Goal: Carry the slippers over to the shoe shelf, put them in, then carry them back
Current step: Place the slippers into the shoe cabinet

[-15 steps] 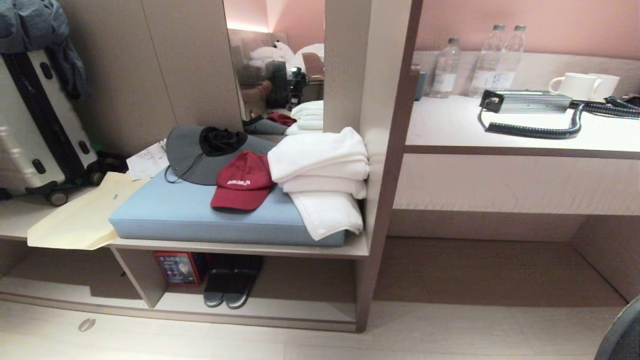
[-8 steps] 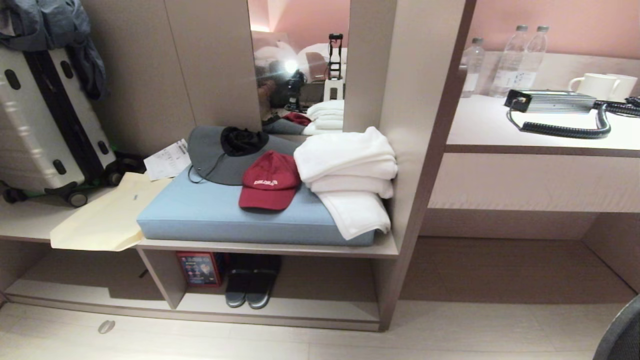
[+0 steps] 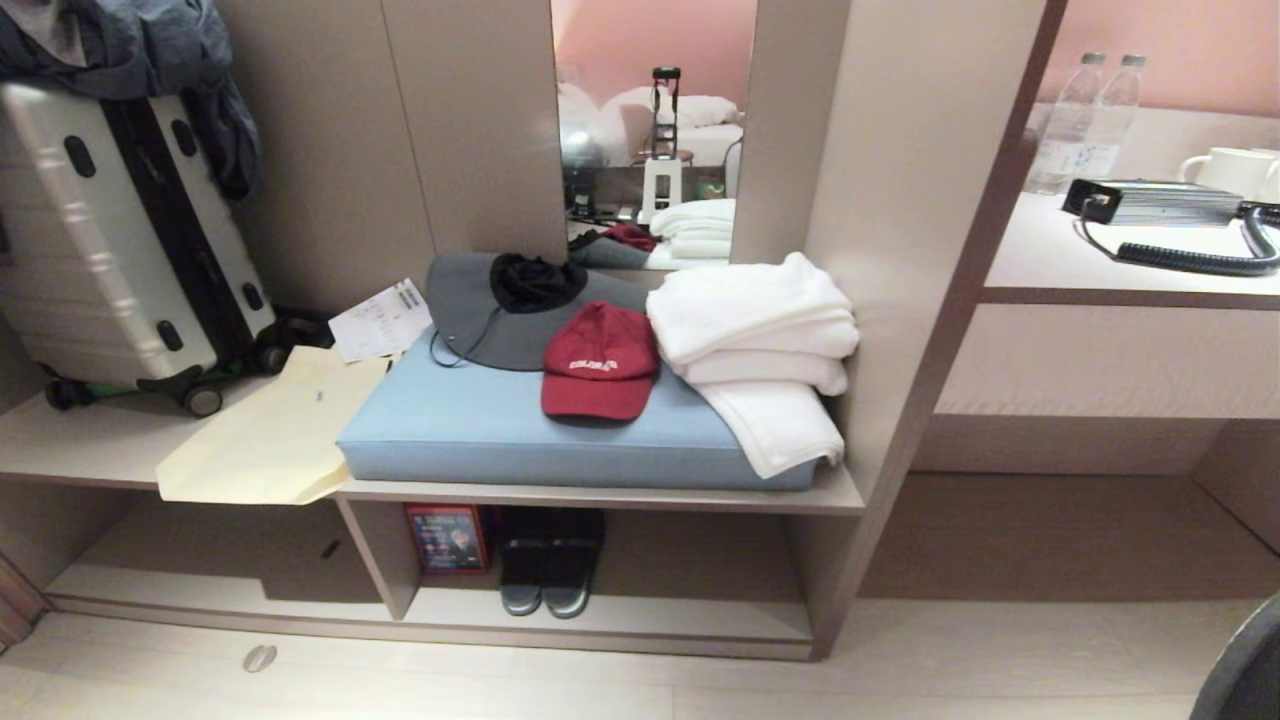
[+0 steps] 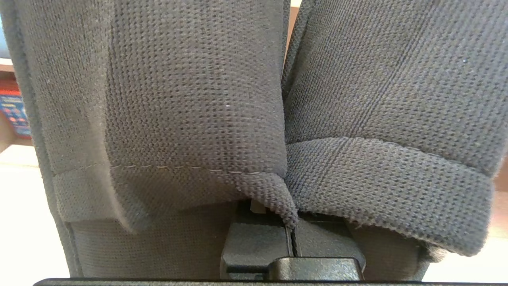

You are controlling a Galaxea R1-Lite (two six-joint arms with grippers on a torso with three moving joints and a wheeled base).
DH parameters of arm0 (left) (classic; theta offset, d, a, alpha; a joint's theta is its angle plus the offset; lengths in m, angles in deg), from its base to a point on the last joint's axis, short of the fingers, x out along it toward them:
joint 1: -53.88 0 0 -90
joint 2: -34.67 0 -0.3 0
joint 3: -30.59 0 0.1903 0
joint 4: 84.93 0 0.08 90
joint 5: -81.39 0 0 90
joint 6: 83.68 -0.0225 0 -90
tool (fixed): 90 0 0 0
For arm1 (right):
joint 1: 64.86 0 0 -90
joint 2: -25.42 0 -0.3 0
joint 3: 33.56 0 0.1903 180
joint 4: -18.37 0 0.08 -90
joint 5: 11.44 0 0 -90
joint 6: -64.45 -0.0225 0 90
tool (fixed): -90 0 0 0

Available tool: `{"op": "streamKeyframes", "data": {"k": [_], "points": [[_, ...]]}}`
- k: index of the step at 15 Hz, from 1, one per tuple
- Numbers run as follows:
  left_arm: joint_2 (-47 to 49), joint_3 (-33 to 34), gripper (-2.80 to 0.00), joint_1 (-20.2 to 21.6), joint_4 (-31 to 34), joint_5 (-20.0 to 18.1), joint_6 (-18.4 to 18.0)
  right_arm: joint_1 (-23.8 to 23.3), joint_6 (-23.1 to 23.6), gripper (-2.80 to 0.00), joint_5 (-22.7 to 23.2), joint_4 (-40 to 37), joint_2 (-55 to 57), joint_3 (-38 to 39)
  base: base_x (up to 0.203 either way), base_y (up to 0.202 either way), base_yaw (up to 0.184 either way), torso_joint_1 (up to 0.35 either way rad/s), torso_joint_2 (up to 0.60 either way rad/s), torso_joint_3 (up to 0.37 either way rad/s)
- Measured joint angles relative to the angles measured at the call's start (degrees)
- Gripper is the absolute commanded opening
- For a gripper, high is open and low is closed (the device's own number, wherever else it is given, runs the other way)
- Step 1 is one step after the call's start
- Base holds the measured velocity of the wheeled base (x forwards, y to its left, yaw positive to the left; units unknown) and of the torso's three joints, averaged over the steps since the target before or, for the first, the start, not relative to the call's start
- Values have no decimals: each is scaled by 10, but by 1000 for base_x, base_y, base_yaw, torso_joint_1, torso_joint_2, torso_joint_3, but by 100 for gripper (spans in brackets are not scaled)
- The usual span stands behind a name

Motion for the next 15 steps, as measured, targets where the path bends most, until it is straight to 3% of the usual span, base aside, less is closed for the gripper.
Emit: {"op": "streamKeyframes", "data": {"k": [15], "points": [[0,0,-280,0,0,0,-1,0,0,-280,0,0,0,0,0,193,-2,2,2,3]]}}
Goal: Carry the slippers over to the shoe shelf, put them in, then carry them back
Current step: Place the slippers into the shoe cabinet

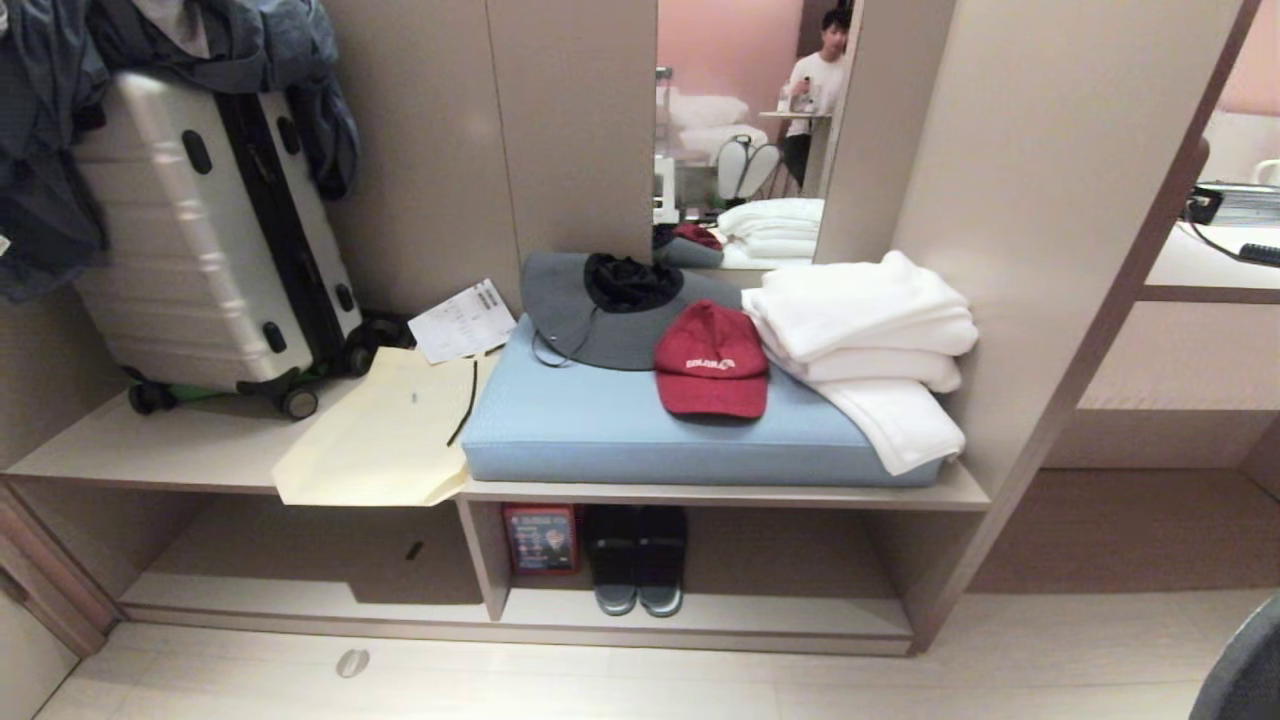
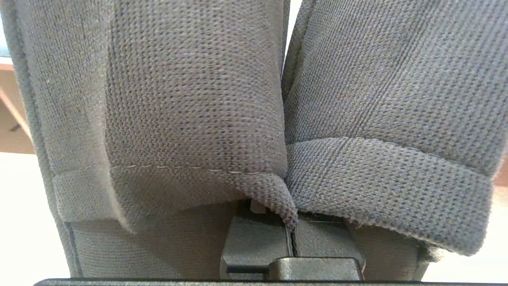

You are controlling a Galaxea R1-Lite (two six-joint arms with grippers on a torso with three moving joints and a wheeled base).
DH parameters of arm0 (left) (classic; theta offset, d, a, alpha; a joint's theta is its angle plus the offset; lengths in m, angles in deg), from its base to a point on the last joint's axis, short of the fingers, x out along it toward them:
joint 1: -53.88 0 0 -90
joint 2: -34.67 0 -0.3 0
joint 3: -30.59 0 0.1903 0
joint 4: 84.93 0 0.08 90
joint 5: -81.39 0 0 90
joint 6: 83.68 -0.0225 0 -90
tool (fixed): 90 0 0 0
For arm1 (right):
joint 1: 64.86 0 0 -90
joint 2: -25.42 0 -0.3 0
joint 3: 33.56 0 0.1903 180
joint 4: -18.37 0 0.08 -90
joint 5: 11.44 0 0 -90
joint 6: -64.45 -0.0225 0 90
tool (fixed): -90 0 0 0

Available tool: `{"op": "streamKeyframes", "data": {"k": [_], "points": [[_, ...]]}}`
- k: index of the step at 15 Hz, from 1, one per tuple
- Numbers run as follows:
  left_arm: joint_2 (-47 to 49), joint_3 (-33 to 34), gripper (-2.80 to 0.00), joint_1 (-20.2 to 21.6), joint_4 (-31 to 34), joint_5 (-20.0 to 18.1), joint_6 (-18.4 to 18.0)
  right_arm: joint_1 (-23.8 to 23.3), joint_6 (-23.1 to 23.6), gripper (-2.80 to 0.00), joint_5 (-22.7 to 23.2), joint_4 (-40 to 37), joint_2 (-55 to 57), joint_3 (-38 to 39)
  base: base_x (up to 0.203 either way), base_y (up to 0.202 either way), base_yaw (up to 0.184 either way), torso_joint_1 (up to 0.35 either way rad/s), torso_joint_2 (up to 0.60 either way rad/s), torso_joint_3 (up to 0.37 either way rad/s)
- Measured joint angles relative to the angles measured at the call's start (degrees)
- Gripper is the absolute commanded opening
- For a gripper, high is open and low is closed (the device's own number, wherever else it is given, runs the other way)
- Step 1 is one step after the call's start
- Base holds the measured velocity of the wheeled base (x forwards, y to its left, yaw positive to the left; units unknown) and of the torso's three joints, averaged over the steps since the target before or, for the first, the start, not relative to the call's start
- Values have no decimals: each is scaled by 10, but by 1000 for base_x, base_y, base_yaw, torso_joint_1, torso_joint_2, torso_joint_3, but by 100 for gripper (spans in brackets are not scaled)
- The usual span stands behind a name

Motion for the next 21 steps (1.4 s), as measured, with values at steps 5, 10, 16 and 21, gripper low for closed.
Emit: {"op": "streamKeyframes", "data": {"k": [5,10,16,21], "points": [[0,0,-280,0,0,0,-2,0,0,-280,0,0,0,0,0,17,-1,0,0,1],[0,0,-280,0,0,0,-1,0,0,-280,0,0,0,0,-95,0,2,-1,3,3],[0,0,-280,0,0,0,-1,0,0,-280,0,0,0,0,0,0,0,0,0,-5],[0,0,-280,0,0,0,-1,0,0,-280,0,0,0,0,0,0,0,1,5,-175]]}}
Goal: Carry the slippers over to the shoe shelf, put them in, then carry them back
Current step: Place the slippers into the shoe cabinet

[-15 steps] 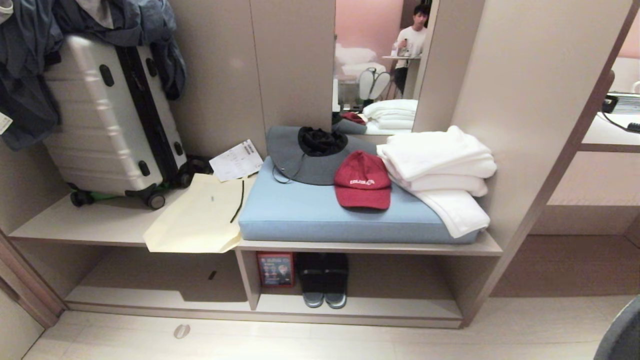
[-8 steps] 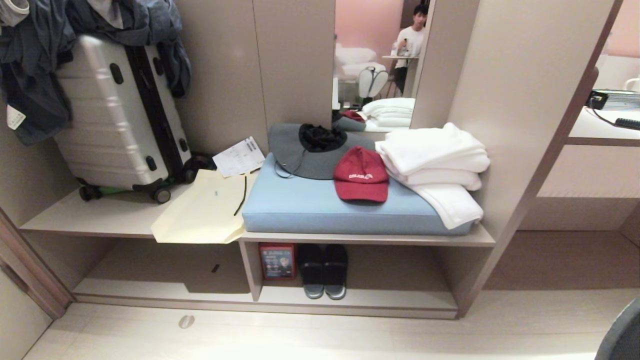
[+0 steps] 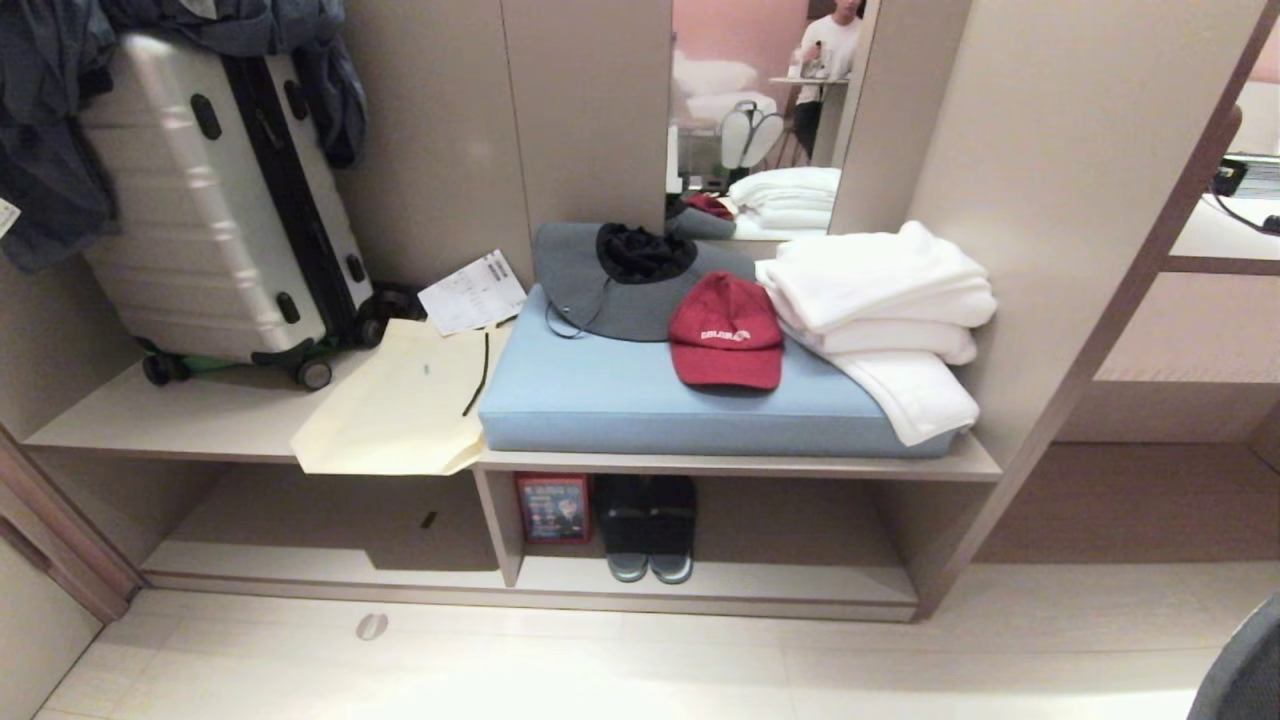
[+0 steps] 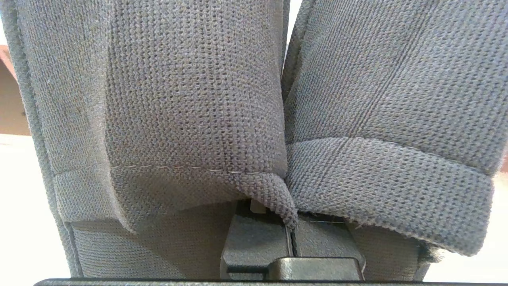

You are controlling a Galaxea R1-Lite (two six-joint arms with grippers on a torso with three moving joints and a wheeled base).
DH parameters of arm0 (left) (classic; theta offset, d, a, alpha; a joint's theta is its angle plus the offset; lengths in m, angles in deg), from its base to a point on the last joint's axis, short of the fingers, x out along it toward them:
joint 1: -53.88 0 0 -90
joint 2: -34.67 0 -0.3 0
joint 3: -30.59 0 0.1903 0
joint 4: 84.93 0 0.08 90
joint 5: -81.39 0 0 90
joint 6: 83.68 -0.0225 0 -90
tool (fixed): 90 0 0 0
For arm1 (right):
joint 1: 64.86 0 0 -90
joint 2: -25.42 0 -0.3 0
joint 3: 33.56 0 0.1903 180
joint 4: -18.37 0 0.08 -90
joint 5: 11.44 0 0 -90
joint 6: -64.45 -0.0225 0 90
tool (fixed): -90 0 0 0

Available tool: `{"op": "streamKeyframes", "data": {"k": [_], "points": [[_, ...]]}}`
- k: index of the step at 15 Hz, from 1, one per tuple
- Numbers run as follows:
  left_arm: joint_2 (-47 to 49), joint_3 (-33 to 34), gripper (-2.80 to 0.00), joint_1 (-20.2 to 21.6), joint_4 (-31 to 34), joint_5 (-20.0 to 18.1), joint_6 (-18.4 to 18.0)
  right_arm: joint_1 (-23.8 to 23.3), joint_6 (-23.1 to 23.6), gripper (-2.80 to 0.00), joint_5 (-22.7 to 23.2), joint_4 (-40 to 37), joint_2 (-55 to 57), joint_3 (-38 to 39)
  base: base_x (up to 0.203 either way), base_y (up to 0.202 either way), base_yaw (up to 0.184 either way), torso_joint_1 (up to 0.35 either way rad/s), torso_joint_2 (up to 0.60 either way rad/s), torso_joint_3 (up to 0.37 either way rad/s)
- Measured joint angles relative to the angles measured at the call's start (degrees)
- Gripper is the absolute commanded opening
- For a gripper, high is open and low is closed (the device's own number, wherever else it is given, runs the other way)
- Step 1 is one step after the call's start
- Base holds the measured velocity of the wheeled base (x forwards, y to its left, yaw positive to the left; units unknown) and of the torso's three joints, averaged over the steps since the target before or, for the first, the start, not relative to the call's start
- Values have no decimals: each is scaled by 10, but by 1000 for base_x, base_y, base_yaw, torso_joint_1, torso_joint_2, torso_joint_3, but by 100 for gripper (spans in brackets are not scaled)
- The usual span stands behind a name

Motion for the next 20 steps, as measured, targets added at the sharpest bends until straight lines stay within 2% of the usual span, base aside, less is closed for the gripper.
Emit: {"op": "streamKeyframes", "data": {"k": [20], "points": [[0,0,-280,0,0,0,0,0,-6,-280,-1,0,0,0,0,0,0,4,2,-198]]}}
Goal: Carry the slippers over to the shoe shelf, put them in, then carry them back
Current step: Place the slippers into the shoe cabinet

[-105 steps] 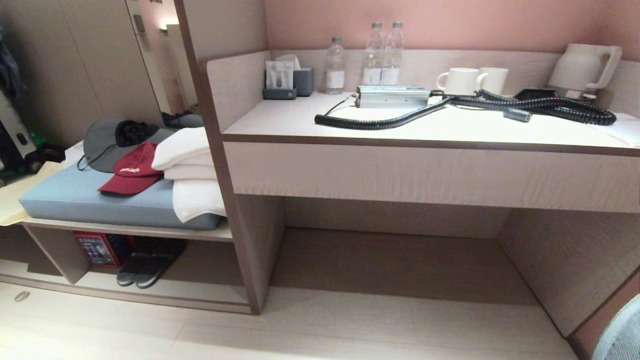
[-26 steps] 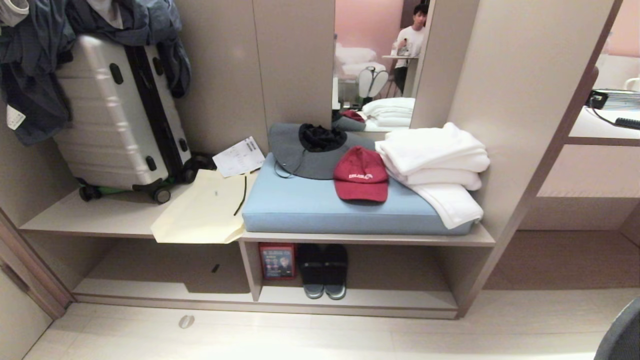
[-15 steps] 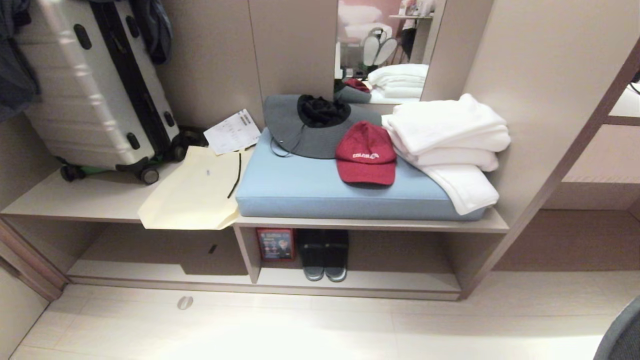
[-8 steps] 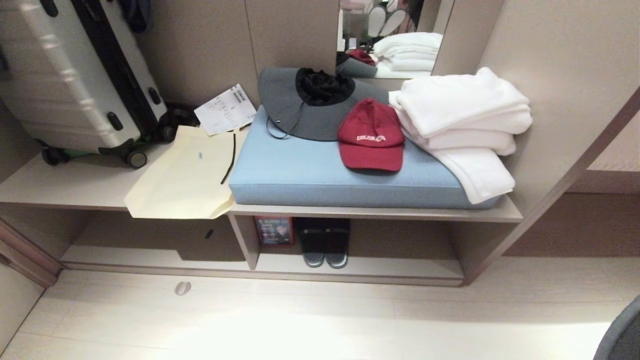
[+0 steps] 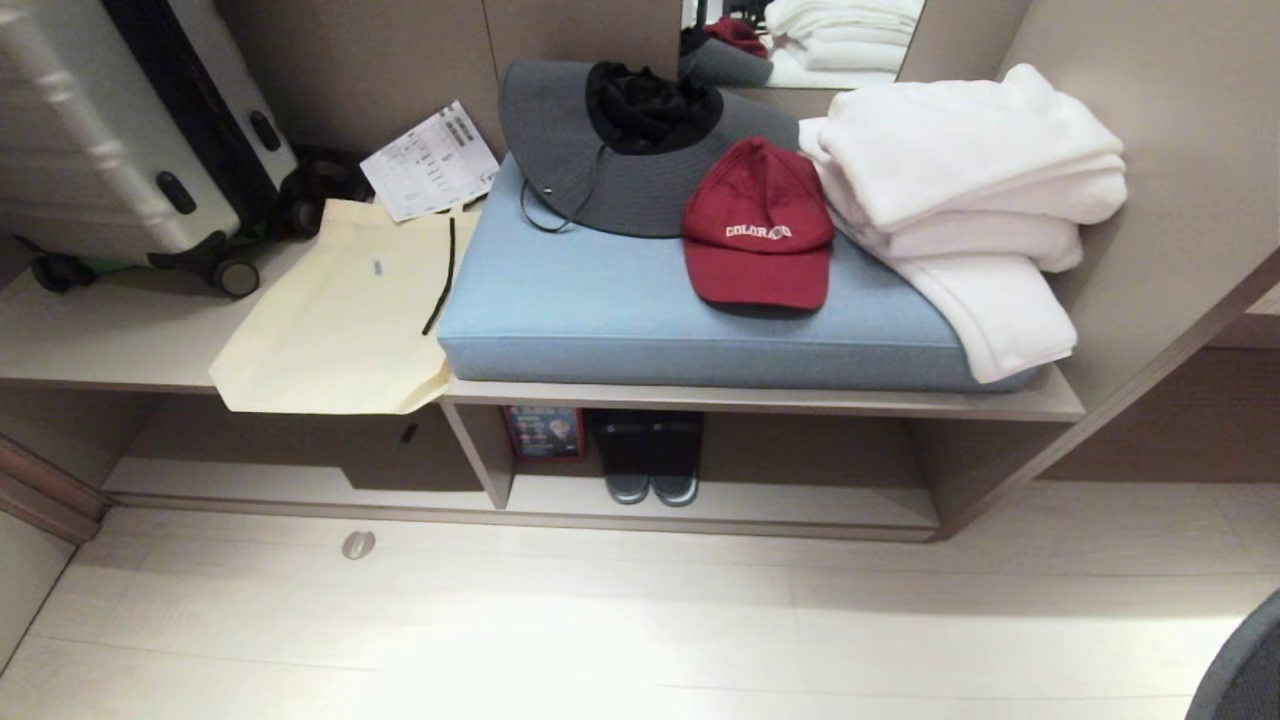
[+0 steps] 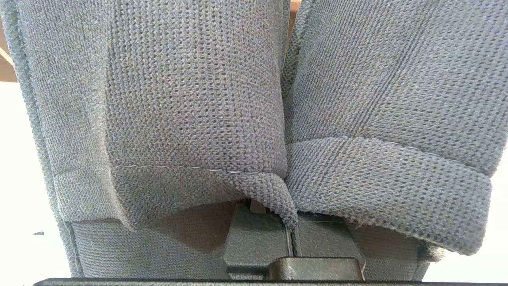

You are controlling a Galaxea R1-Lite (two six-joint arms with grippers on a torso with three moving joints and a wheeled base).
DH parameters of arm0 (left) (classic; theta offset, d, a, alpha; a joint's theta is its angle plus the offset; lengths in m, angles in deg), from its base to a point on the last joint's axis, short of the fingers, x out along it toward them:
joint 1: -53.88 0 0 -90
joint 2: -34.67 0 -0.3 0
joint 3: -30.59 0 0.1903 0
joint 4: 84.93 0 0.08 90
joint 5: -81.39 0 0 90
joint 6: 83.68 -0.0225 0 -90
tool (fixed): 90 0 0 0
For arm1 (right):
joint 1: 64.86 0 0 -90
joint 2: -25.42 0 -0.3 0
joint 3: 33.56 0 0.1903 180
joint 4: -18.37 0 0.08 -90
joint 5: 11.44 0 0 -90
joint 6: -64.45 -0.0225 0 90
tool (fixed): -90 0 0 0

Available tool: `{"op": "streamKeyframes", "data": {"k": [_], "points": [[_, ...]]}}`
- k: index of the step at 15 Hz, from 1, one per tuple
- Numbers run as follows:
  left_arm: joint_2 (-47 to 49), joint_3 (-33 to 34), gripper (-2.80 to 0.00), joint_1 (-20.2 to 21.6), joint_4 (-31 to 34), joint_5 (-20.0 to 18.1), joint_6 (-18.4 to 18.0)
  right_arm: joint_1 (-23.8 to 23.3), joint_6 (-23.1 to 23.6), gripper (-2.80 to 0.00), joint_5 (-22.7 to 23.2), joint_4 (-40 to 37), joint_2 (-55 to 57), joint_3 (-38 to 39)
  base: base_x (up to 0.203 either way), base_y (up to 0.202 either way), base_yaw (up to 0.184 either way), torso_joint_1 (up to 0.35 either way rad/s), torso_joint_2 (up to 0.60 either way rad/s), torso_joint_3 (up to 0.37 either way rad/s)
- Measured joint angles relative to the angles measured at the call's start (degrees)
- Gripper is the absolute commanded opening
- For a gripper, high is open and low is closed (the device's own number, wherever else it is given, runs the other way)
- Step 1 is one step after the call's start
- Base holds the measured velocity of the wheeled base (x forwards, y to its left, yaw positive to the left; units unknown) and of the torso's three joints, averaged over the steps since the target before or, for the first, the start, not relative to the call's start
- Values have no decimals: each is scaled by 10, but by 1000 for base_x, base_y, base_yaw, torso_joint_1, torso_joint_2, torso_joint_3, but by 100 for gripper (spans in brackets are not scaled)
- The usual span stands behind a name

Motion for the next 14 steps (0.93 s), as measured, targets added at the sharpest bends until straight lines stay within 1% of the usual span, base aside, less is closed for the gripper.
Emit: {"op": "streamKeyframes", "data": {"k": [14], "points": [[0,0,-280,0,0,0,0,0,0,-280,0,0,0,0,0,0,0,2,2,-199]]}}
